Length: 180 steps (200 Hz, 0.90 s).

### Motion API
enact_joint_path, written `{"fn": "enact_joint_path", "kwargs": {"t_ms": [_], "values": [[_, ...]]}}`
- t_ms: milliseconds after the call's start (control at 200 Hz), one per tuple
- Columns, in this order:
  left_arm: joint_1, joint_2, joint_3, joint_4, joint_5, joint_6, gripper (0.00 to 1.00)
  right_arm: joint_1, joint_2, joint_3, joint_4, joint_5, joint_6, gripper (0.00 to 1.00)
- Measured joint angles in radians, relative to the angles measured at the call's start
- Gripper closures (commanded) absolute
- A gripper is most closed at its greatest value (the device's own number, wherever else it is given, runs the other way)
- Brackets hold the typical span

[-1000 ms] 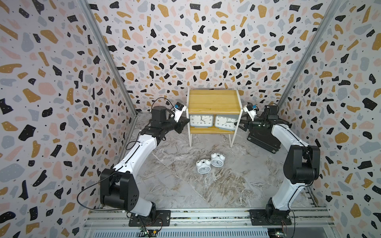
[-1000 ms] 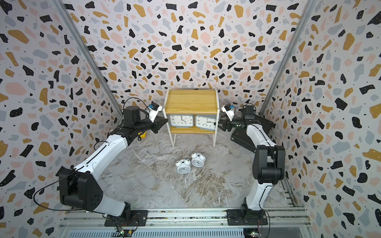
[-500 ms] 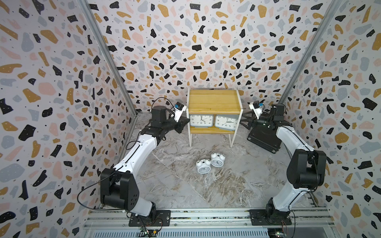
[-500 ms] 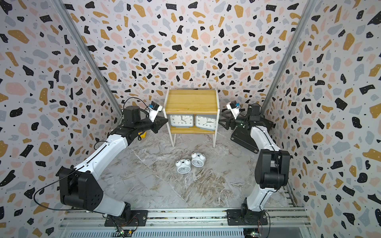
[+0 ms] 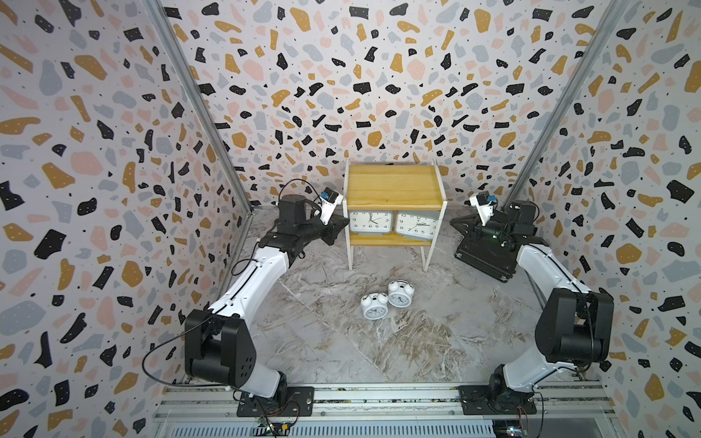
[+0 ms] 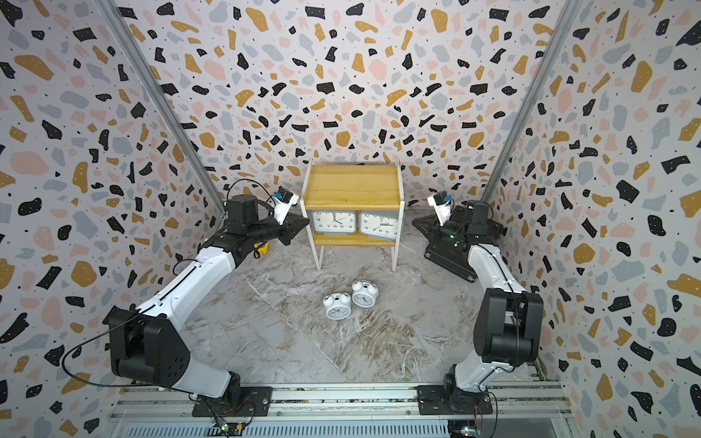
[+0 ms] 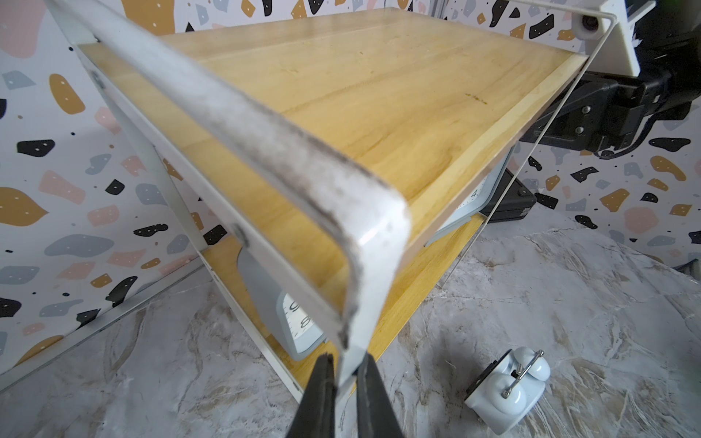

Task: Place the alarm clocks on the shelf by style
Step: Place the alarm on the shelf.

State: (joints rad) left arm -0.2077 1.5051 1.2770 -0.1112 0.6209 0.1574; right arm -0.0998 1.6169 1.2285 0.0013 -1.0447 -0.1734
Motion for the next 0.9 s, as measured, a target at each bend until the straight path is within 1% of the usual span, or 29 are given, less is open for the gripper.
{"fn": "enact_joint_path", "kwargs": {"t_ms": [95, 330, 641, 901], "values": [[0.0, 0.0, 0.0, 0.0, 0.001, 0.0, 0.88, 0.004, 0.012, -0.001, 0.001, -0.002, 0.014, 0.91], [0.0, 0.001, 0.0, 0.0, 0.008, -0.002, 0.88, 0.024, 0.05, -0.001, -0.003, -0.002, 0.017, 0.88], [0.0, 0.005, 0.002, 0.002, 0.023, -0.004, 0.88, 0.059, 0.061, 0.011, -0.01, 0.006, 0.016, 0.87], [0.002, 0.005, 0.002, 0.002, 0.026, -0.004, 0.88, 0.066, 0.079, 0.037, -0.012, 0.023, 0.015, 0.86]]}}
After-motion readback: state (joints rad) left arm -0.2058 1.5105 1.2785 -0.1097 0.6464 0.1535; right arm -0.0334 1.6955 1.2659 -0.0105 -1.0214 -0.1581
